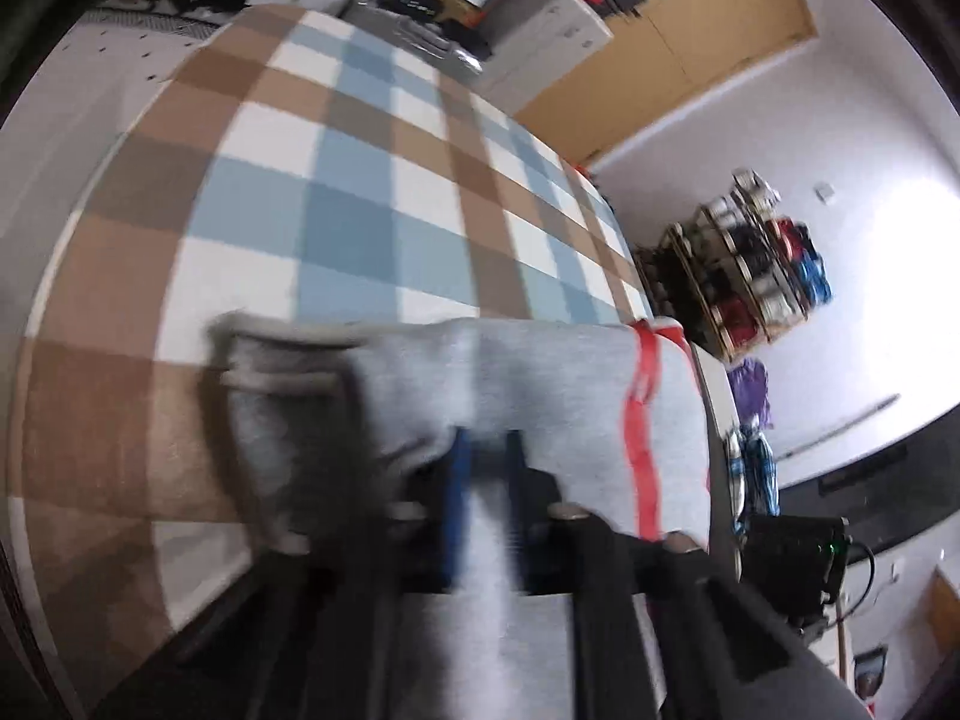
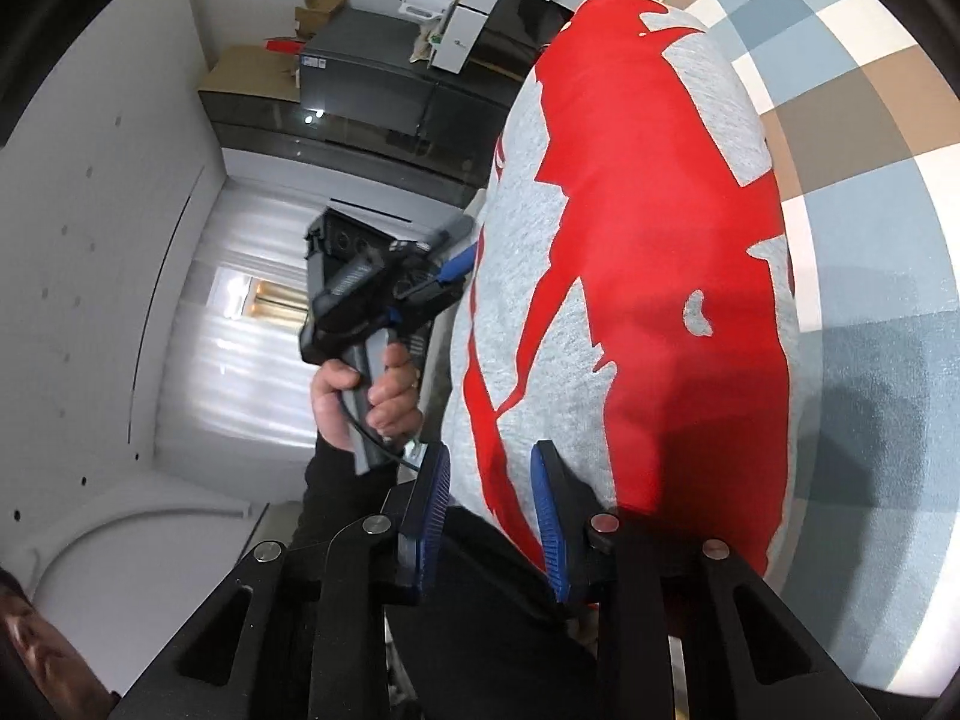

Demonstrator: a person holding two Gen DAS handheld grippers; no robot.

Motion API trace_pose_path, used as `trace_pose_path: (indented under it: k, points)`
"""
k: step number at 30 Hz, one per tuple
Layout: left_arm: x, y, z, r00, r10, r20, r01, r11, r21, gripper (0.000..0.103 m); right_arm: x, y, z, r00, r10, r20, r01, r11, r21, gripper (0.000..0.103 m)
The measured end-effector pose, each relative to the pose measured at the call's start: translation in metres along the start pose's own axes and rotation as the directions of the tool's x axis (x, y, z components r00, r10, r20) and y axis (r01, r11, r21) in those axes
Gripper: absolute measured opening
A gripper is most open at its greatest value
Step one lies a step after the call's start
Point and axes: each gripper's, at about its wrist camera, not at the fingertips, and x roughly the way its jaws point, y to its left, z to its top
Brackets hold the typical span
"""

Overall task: Fold large clothes
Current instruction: 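Grasp the folded sweatshirt edge with the left gripper while the right gripper holds the red print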

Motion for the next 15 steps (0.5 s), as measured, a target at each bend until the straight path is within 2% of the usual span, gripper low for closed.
trace_pose_path:
  k: [2, 3, 5, 6, 7, 9, 11, 13, 15]
  points:
    - [-0.009, 0.003, 0.000, 0.999, -0.033, -0.001, 0.033, 0.998, -0.044, 0.004, -0.004, 0.006, -0.001, 1.000, -0.018, 0.009, 0.018, 1.000, -0.023, 0.030]
    - [-0.014, 0.000, -0.001, 1.000, -0.023, -0.002, 0.022, 0.999, -0.047, 0.004, -0.006, 0.009, -0.002, 1.000, -0.020, 0.015, 0.021, 0.999, -0.033, 0.036]
    - [-0.025, -0.012, -0.006, 0.999, 0.039, -0.001, -0.039, 0.999, -0.020, 0.012, -0.007, 0.017, -0.006, 0.999, 0.007, 0.035, -0.006, 0.999, -0.037, 0.051]
    - [-0.031, -0.018, -0.009, 0.998, 0.066, 0.003, -0.066, 0.998, 0.003, 0.024, -0.009, 0.019, -0.007, 0.999, 0.022, 0.043, -0.020, 0.999, -0.037, 0.062]
    - [-0.037, -0.023, -0.013, 0.996, 0.089, 0.008, -0.089, 0.996, 0.026, 0.052, -0.011, 0.022, -0.008, 0.998, 0.035, 0.054, -0.032, 0.999, -0.042, 0.070]
    - [-0.050, -0.028, -0.021, 0.990, 0.141, 0.026, -0.142, 0.989, 0.038, 0.089, -0.010, 0.026, -0.009, 0.997, 0.038, 0.071, -0.034, 0.998, -0.050, 0.076]
    - [-0.062, -0.030, -0.029, 0.984, 0.172, 0.040, -0.174, 0.983, 0.052, 0.089, -0.012, 0.027, -0.011, 0.996, 0.035, 0.088, -0.030, 0.998, -0.053, 0.078]
    - [-0.060, -0.025, -0.033, 0.977, 0.213, 0.007, -0.213, 0.976, 0.055, 0.089, -0.014, 0.028, -0.012, 0.994, 0.041, 0.101, -0.036, 0.998, -0.049, 0.081]
    - [-0.050, -0.019, -0.038, 0.974, 0.222, -0.054, -0.220, 0.974, 0.048, 0.089, -0.016, 0.025, -0.011, 0.993, 0.043, 0.114, -0.038, 0.998, -0.042, 0.082]
